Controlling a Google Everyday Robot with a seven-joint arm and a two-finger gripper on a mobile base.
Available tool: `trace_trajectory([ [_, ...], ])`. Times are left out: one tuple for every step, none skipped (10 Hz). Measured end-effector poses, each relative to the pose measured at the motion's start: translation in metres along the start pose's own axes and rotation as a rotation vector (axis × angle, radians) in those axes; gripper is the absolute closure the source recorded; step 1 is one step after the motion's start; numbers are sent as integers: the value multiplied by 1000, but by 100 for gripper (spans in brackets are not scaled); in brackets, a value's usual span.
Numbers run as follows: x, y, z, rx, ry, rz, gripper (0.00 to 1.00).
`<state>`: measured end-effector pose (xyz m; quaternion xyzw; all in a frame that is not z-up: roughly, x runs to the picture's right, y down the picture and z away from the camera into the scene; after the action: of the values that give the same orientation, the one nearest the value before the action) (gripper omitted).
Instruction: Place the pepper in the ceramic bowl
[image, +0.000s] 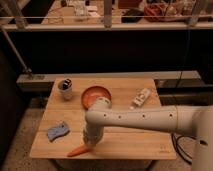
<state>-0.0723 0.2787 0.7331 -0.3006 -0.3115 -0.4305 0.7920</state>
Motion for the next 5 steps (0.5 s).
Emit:
trace_trajectory([
  [3,-1,-1,0,2,-4,58],
  [1,-1,-2,-2,3,-10,49],
  [-2,0,-4,-3,4,-16,43],
  [-4,1,-6,-1,6,-18,42],
  [-3,2,-8,1,8,-14,43],
])
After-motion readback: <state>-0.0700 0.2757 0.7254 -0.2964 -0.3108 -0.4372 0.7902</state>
